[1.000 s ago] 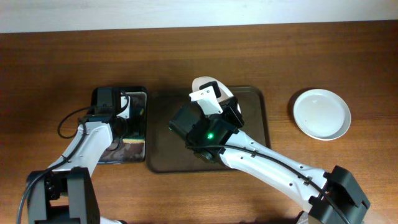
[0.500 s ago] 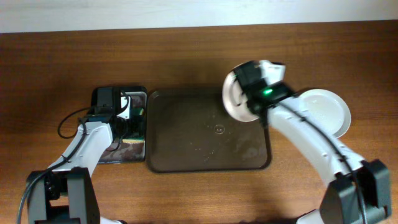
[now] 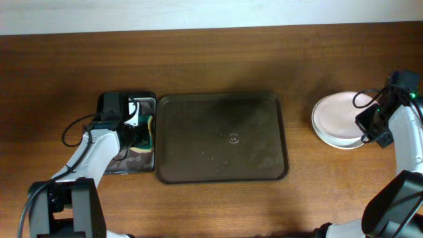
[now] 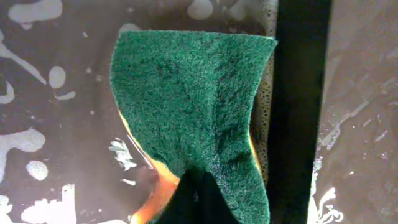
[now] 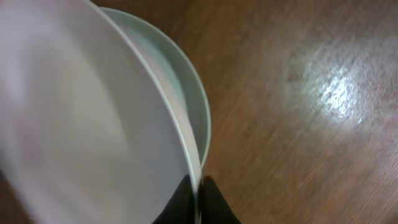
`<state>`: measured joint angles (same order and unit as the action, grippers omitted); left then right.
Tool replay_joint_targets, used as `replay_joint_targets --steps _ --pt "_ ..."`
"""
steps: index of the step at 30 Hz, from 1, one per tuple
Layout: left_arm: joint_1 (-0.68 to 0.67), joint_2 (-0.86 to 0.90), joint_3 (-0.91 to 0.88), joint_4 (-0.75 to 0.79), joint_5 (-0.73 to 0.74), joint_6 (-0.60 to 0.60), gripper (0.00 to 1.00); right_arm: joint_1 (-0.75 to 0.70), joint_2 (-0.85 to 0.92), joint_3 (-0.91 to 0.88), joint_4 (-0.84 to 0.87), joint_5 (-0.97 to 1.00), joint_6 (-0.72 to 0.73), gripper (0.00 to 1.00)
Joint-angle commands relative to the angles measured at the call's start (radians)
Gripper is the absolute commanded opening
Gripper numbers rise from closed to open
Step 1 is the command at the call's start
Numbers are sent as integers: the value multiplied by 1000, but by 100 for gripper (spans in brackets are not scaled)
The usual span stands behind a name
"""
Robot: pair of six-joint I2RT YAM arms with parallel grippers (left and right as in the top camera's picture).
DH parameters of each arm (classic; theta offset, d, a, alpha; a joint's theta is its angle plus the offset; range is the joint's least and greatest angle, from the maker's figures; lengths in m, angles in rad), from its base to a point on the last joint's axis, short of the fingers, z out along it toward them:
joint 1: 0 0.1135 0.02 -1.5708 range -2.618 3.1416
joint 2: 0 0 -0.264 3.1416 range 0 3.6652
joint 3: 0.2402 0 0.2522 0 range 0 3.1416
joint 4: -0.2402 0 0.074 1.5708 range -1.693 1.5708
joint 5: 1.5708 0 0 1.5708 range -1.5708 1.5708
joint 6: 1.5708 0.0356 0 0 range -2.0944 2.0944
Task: Clean dirty plates on tray and stack at the side
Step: 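Lower the plate onto the right-side stack and open the right gripper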
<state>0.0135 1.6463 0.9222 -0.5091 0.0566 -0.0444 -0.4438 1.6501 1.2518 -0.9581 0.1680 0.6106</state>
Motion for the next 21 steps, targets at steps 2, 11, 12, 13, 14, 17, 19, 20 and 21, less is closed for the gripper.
replay_joint_targets --steps 2,11,12,13,14,17,19,20,21 --pt "3 10 11 -1 -44 8 0 -10 -20 -18 16 -8 7 29" --pt "3 -80 16 4 -132 -15 0 -7 -20 -18 16 -66 -11 33" --pt "3 -86 16 1 -132 -15 0 -7 -20 -18 16 -74 -12 32" --pt "2 -87 16 -1 -132 -24 0 -7 -20 -18 18 -100 -33 32" --pt "3 -87 16 -1 -127 -31 2 -7 -20 -18 25 -144 -72 33" --pt "3 -100 16 2 -62 -30 64 7 -20 -18 50 -274 -204 40" --pt "3 -115 16 6 -61 -30 64 34 -20 -18 69 -316 -247 41" --pt "3 -129 16 8 -61 -30 64 54 -20 -18 80 -332 -276 42" --pt "3 -146 17 10 -60 -30 64 86 -20 -18 91 -350 -313 44"
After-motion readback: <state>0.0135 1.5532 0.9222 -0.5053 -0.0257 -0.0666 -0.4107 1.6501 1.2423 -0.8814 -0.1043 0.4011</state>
